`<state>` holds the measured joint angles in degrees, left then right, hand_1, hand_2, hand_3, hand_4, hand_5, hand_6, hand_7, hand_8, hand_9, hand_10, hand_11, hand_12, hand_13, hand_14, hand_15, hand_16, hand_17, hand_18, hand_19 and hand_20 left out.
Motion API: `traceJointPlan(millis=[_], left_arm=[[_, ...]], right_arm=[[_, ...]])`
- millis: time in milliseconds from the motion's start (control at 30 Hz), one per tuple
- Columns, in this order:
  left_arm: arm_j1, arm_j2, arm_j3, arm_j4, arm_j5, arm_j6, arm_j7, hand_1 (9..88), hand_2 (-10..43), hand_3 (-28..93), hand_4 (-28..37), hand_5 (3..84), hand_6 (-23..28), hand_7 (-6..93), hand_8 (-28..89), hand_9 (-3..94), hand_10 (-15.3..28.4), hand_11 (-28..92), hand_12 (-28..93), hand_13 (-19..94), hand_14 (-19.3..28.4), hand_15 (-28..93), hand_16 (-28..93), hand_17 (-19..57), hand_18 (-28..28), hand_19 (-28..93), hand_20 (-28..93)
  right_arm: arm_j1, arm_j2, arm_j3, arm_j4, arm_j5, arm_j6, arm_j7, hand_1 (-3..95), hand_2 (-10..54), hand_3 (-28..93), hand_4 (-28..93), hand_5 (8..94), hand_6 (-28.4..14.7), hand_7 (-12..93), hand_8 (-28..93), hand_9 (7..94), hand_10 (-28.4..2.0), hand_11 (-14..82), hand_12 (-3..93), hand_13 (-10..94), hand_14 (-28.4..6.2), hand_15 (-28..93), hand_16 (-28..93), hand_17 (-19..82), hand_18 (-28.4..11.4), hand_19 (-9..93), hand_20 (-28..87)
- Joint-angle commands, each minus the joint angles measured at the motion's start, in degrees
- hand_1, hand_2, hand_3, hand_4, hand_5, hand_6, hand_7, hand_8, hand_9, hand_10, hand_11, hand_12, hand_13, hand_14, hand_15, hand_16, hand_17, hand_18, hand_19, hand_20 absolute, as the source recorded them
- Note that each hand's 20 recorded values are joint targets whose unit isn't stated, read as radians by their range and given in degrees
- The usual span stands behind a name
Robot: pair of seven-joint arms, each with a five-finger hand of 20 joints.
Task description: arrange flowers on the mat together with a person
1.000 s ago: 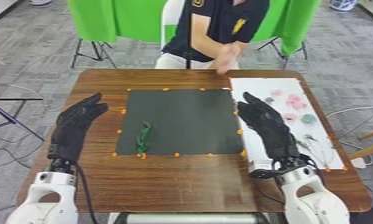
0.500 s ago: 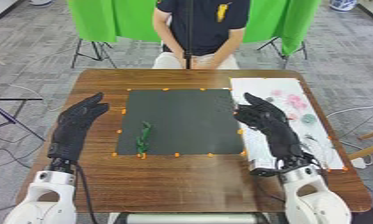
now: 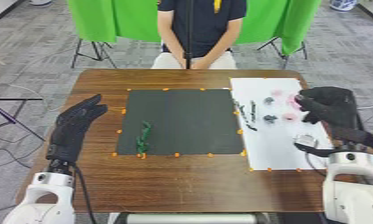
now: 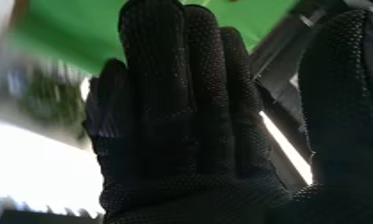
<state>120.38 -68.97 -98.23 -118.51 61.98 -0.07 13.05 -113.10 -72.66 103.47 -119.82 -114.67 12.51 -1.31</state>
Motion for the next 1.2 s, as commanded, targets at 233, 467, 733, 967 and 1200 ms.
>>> traceJointPlan(millis=[233, 467, 733, 967, 1200], left_arm=[[0.06, 1.46, -0.33, -0.13, 0.36, 0.19, -1.14, 29.2, -5.5, 62, -18.9, 46.4, 4.5, 11.4, -6, 45.1, 12.7, 20, 16, 32, 16.5, 15, 6, 0.9, 14.8, 10, 19], [0.24, 1.28, -0.48, -0.31, 0.62, 0.43, -1.03, 29.3, -5.4, 62, -18.8, 46.4, 4.5, 11.4, -6, 45.1, 12.7, 21, 16, 32, 16.6, 15, 6, 0.8, 14.8, 10, 18], [0.81, 1.04, -0.78, -0.55, 1.16, 0.37, -1.28, 29.2, -5.5, 62, -18.7, 46.3, 4.6, 11.3, -6, 45.0, 12.6, 20, 16, 32, 16.5, 15, 6, 0.8, 14.7, 10, 18], [1.54, 0.89, -1.18, -0.91, 0.98, 0.70, -1.27, 29.2, -5.3, 62, -18.8, 46.3, 4.6, 11.3, -6, 45.0, 12.7, 20, 16, 32, 16.6, 15, 6, 0.8, 14.7, 10, 18], [1.67, 0.67, -1.17, -0.91, 0.97, 0.59, -1.23, 29.3, -5.4, 62, -18.9, 46.3, 4.6, 11.2, -6, 45.0, 12.7, 20, 16, 32, 16.6, 15, 6, 0.8, 14.7, 10, 18]], right_arm=[[-2.66, 8.74, 7.76, 0.13, -25.55, -21.38, 11.04, 39.6, -9.5, 64, -28, 70.8, -1.0, 22, -11, 83.4, -11.8, 23.9, 21.5, 88, -5.3, 39, 28, 60, -10.6, 84, 28], [-1.32, 10.70, 5.80, 3.42, -28.49, -23.57, 14.82, 39.7, -9.5, 66, -28, 70.2, -0.8, 22, -11, 82.9, -10.8, 23.3, 21.4, 87, -4.8, 40, 29, 60, -9.7, 83, 27], [-0.23, 11.36, 4.60, 6.74, -29.63, -27.13, 16.31, 56.3, -9.5, 9, -16, 71.3, -1.6, 20, -10, 84.1, -11.2, 22.1, 20.7, 89, -5.0, 39, 30, 61, -9.4, 84, 27], [-0.50, 11.04, 4.24, 7.27, -30.48, -29.42, 16.31, 67.9, -9.5, -28, 15, 73.3, -1.9, 19, -10, 86.5, -11.7, 21.0, 20.0, 91, -4.5, 38, 30, 63, -9.9, 87, 27], [-0.76, 10.90, 2.57, 8.70, -31.55, -28.57, 16.39, 70.5, -9.5, -28, 27, 75.8, -1.0, 20, -11, 88.9, -10.8, 21.3, 20.0, 93, -3.7, 39, 31, 64, -9.3, 89, 25]])
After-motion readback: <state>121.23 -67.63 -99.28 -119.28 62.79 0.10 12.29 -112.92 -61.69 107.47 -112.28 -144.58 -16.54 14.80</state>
